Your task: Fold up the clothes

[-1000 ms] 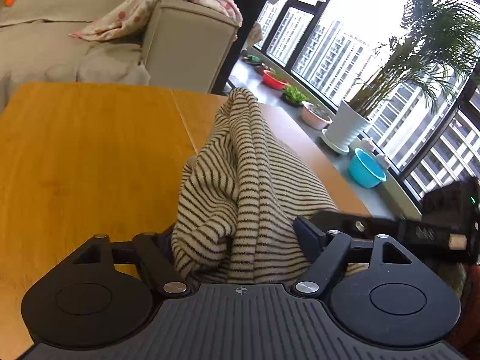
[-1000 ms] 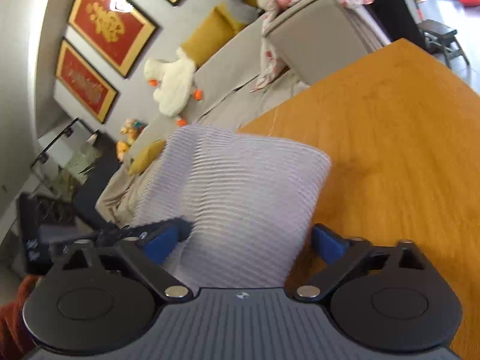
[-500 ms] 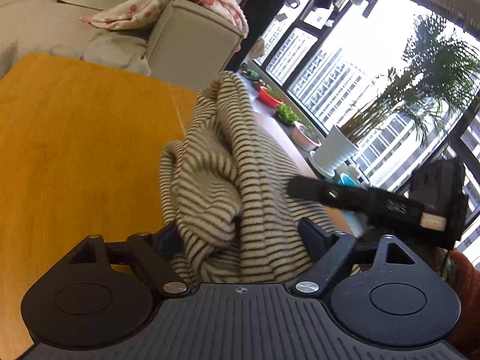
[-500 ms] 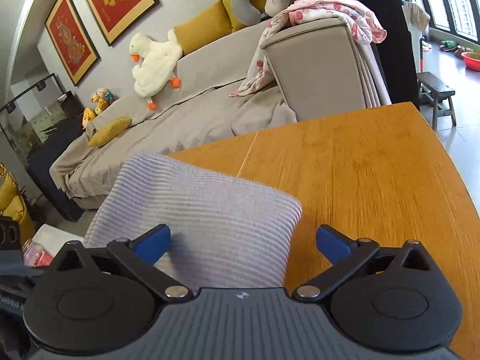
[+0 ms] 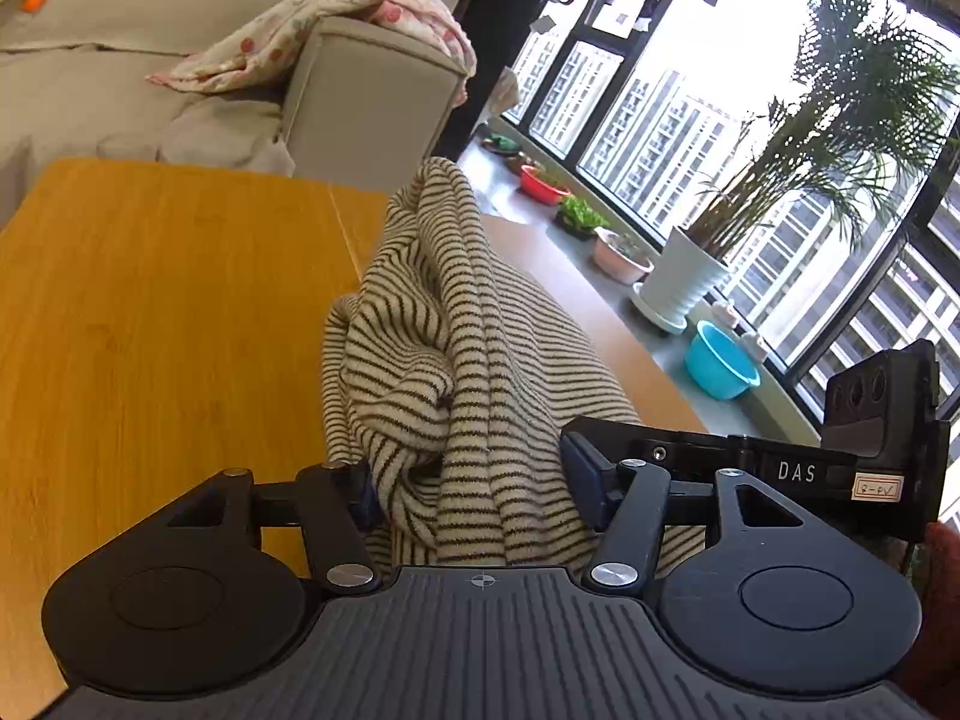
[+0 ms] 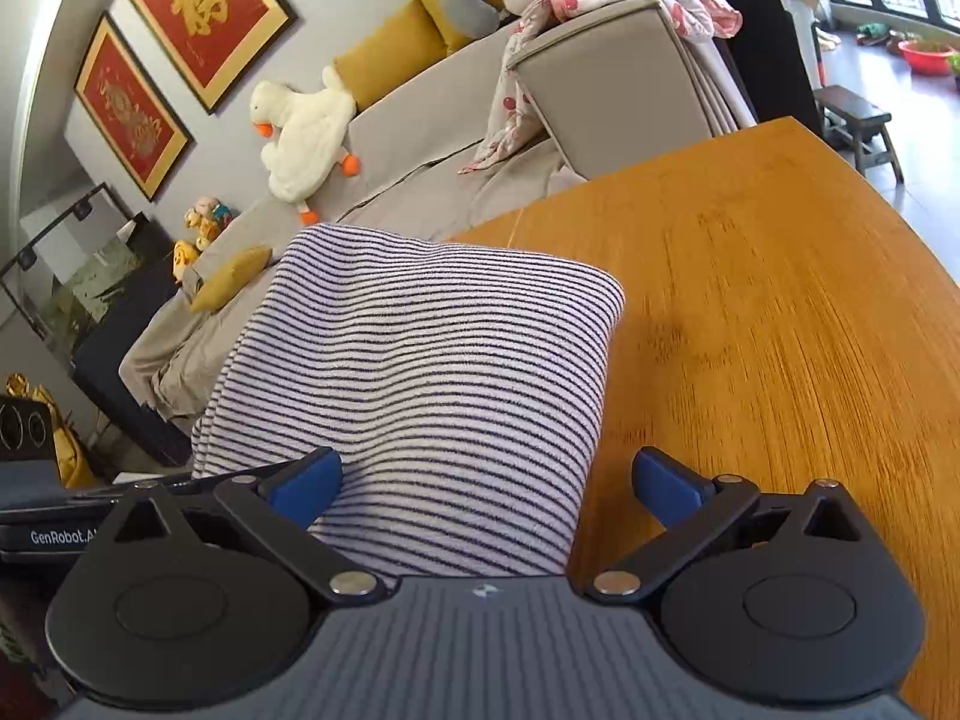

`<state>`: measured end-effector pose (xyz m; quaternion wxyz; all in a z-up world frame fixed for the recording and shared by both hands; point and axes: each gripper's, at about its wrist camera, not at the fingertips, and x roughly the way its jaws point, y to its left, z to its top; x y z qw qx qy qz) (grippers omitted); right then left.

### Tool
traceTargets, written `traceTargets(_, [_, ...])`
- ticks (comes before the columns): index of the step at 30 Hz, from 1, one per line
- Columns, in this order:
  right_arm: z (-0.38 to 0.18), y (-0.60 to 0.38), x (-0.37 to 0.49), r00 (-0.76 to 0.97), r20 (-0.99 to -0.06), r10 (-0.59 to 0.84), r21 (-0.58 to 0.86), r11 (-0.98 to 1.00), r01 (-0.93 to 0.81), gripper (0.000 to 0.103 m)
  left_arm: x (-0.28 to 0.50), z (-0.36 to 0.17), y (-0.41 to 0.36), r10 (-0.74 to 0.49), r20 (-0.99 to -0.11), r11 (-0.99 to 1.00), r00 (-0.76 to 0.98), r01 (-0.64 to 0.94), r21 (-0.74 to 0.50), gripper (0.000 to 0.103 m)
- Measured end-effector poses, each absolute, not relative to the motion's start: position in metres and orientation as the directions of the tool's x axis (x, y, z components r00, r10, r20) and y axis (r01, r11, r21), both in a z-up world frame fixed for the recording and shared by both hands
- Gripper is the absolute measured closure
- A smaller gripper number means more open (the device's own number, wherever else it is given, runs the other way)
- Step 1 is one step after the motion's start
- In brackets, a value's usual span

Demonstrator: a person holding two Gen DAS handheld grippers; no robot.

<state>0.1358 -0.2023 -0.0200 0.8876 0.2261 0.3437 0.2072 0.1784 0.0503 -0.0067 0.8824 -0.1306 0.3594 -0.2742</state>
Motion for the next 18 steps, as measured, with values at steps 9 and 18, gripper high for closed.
traceTargets(9, [-0.018,-0.202,0.137,0.666,-0.532,0.522,0.581,0.798,-0.161,0.002,0.166,-0.008,0.052,-0.575,-0.565,0.818,0.591,0.404,-0.410,0.041])
traceTargets(18, [0.029,-0.169,0.184,0.732,-0.569,0.375,0.188,0.926,-0.329,0.046,0.164,-0.007,0.019,-0.647,-0.544,0.762,0.534,0.473,-0.442,0.037])
